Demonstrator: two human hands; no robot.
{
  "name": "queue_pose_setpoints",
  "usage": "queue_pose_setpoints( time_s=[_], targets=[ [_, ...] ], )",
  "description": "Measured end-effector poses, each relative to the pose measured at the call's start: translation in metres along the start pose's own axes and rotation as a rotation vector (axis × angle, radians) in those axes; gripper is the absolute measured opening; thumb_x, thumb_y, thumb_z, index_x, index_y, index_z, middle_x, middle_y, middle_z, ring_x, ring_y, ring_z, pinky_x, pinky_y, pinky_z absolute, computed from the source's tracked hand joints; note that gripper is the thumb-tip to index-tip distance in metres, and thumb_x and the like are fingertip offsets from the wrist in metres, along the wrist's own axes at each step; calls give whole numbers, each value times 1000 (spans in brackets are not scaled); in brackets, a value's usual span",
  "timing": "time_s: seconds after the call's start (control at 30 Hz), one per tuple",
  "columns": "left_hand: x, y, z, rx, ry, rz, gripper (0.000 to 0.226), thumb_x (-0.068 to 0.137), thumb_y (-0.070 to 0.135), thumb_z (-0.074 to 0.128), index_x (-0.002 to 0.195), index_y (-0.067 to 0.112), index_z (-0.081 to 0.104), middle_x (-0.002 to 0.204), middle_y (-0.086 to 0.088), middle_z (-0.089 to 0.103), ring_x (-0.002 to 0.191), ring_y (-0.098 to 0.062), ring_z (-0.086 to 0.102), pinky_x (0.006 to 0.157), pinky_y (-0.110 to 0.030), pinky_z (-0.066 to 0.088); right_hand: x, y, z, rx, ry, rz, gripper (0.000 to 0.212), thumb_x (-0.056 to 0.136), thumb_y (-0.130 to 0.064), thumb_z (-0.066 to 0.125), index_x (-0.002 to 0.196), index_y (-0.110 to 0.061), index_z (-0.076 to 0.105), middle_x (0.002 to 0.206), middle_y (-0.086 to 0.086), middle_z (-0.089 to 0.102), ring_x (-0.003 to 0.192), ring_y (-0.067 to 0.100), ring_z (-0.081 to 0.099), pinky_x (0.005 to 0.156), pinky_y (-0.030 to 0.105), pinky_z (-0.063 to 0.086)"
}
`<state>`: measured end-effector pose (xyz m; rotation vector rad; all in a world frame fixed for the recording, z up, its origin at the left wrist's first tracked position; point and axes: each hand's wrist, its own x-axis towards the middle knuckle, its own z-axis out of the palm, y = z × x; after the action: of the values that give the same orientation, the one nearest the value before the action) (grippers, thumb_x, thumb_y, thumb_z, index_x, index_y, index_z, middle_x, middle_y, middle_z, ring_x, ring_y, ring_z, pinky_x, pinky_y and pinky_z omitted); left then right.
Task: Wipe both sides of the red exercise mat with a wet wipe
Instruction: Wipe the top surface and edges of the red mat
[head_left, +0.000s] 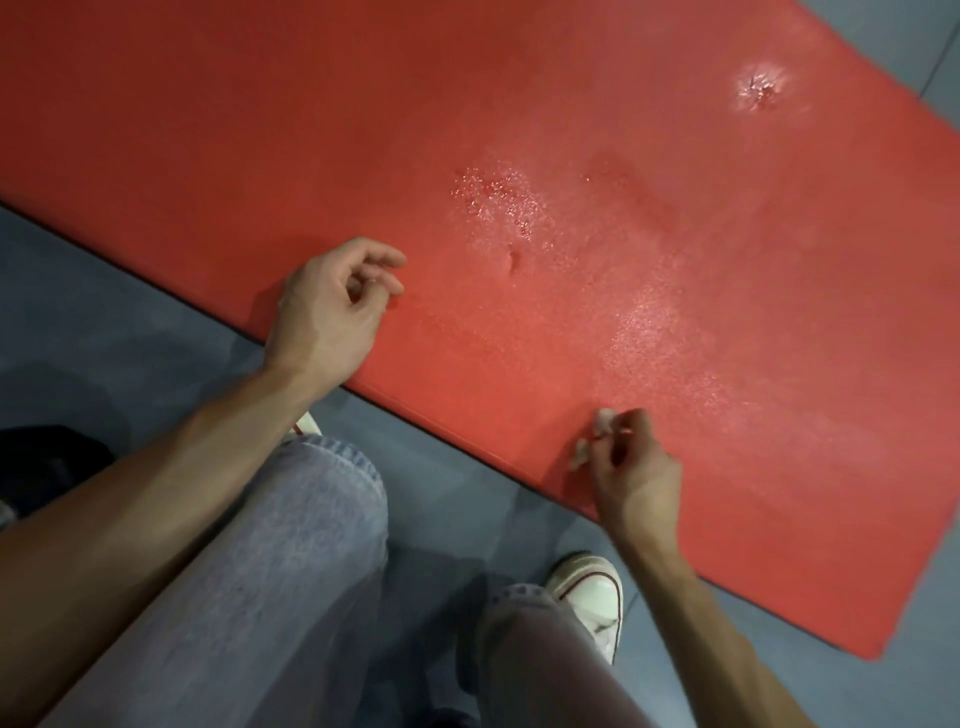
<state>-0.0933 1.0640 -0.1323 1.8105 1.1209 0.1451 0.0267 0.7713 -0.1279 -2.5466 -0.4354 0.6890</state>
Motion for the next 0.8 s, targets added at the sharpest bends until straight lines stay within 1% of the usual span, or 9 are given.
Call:
queue_pose_setpoints(
  time_s=[0.1, 0.17, 0.23, 0.37, 0.47, 0.53, 0.63, 0.7, 0.8],
  targets=[
    [-1, -3, 0, -1, -10, 12, 36, 87, 11, 49, 103, 37, 69, 89, 14, 74, 75, -5, 69, 77, -35, 58, -21, -24, 31, -149, -352, -394, 20, 91, -24, 61, 105, -27, 47, 76, -9, 66, 62, 18, 65, 54, 25, 39],
    [-1, -7, -3, -8, -4, 13, 38, 85, 16, 47, 100, 46, 67, 89, 18, 73, 75, -7, 70, 74, -34, 57, 3, -23, 20, -263, -381, -539, 25, 89, -28, 65, 105, -28, 46, 75, -15, 61, 60, 16, 61, 54, 23, 35],
    [-1, -9, -4, -8, 4, 12, 38, 83, 19, 45, 98, 48, 65, 88, 19, 73, 73, -10, 70, 73, -34, 57, 46, -25, -1, -267, -339, -492, 20, 91, -26, 62, 103, -27, 47, 70, -18, 65, 61, 8, 63, 56, 23, 42],
    [-1, -8, -3, 2, 7, -7, 38, 84, 15, 46, 98, 44, 66, 87, 18, 73, 72, -9, 69, 75, -34, 58, 111, -32, -21, -362, 31, -420, 14, 96, -30, 48, 100, -17, 50, 68, -8, 55, 59, 25, 59, 53, 35, 48],
    [1, -5, 0, 20, -13, 5, 42, 88, 8, 49, 99, 44, 66, 88, 18, 73, 72, -9, 70, 75, -35, 58, 72, -26, -3, -267, -119, -552, 16, 94, -27, 46, 106, -22, 54, 80, -6, 62, 68, 20, 60, 57, 38, 53],
    [1, -3, 1, 26, -23, 23, 38, 87, 12, 50, 102, 42, 67, 90, 19, 73, 74, -10, 69, 75, -36, 58, 27, -13, 12, -349, -267, -742, 14, 98, -26, 50, 110, -22, 55, 89, -3, 63, 77, 23, 59, 61, 40, 54],
    [-3, -2, 3, 41, -47, 48, 35, 87, 16, 50, 107, 38, 68, 90, 20, 72, 77, -8, 69, 77, -35, 58, 33, -3, 7, -465, -313, -940, 12, 100, -30, 51, 106, -22, 57, 87, -5, 61, 76, 22, 57, 63, 36, 51],
    [-4, -2, 5, 68, -60, 61, 35, 89, 10, 52, 106, 37, 68, 90, 20, 72, 79, -5, 69, 78, -31, 56, 76, -11, -3, -504, -224, -913, 15, 94, -33, 57, 103, -22, 59, 84, -4, 62, 73, 24, 60, 60, 35, 48],
    [-3, -2, 6, 87, -69, 72, 36, 90, 7, 54, 106, 36, 69, 90, 21, 72, 79, -4, 69, 79, -31, 55, 145, -33, -20, -485, 67, -676, 18, 93, -32, 50, 99, -15, 53, 74, 2, 61, 60, 27, 58, 51, 34, 45]
  ],
)
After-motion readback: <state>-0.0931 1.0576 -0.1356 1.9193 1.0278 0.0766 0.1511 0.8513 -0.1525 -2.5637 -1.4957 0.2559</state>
